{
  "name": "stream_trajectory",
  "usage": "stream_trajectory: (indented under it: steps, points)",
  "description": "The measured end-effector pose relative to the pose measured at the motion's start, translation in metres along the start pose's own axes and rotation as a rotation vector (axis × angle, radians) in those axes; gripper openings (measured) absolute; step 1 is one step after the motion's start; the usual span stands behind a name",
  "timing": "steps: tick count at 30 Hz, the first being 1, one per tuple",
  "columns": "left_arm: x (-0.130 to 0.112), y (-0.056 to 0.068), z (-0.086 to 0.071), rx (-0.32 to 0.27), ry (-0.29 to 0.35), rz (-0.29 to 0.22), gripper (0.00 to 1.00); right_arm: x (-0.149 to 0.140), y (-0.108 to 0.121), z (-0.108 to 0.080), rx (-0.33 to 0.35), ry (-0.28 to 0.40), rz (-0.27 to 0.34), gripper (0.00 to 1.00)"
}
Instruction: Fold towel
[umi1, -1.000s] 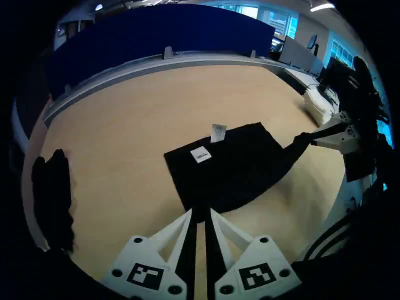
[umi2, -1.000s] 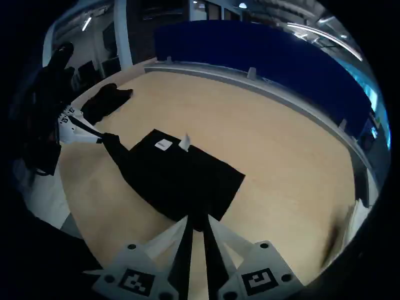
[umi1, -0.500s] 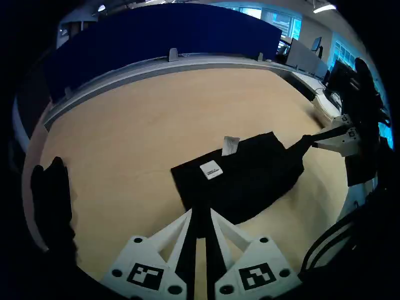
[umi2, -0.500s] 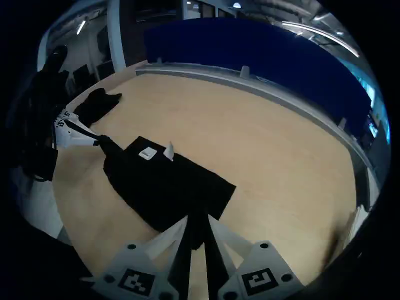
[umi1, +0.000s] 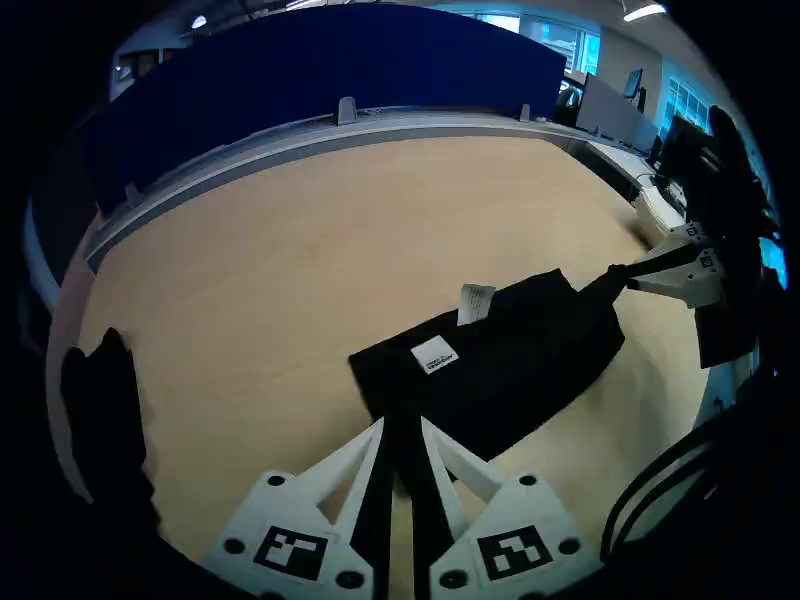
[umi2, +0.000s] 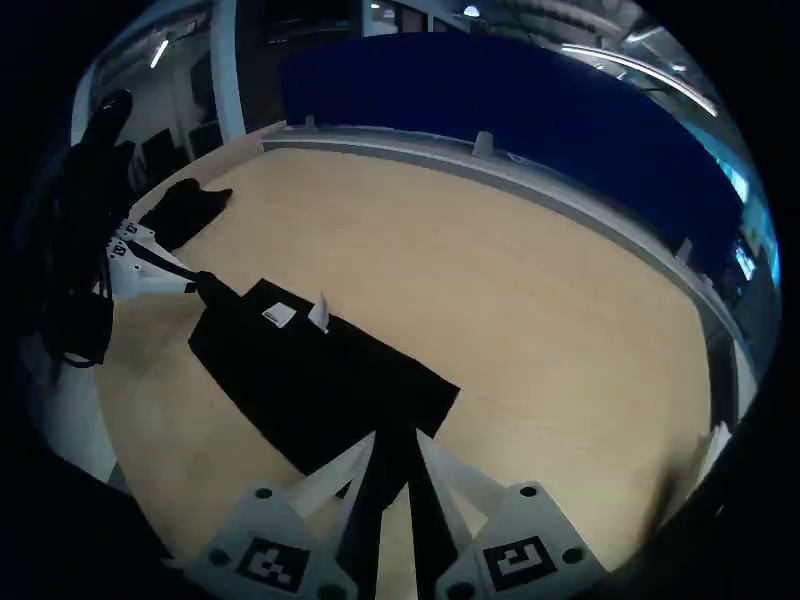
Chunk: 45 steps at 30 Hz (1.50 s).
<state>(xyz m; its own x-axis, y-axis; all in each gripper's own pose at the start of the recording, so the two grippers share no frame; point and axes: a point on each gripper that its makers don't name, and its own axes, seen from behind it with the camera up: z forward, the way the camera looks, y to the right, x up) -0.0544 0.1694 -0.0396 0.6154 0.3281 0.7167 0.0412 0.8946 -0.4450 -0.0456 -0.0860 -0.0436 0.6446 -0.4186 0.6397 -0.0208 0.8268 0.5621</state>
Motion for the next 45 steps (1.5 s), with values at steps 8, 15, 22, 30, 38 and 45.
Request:
stream_trajectory:
  steps: [8, 15, 22, 30, 38, 45]
  points:
    - [-0.002, -0.003, 0.014, 0.004, -0.005, 0.003, 0.10, -0.004, 0.004, 0.012, 0.000, -0.012, 0.002, 0.13]
    - [-0.005, -0.007, 0.030, 0.017, -0.017, 0.016, 0.10, -0.007, 0.009, 0.027, -0.009, -0.029, -0.015, 0.13]
    - [-0.010, -0.009, 0.045, 0.023, -0.032, 0.027, 0.10, -0.013, 0.014, 0.038, -0.019, -0.043, -0.009, 0.14]
    - [-0.014, -0.013, 0.055, 0.036, -0.045, 0.009, 0.14, -0.019, 0.018, 0.046, -0.039, -0.047, -0.017, 0.18]
    - [-0.012, -0.019, 0.061, 0.055, -0.037, 0.009, 0.24, -0.022, 0.026, 0.055, -0.074, -0.049, -0.011, 0.29]
    - [-0.007, -0.025, 0.063, 0.075, -0.024, 0.003, 0.32, -0.017, 0.036, 0.058, -0.110, -0.037, 0.002, 0.57]
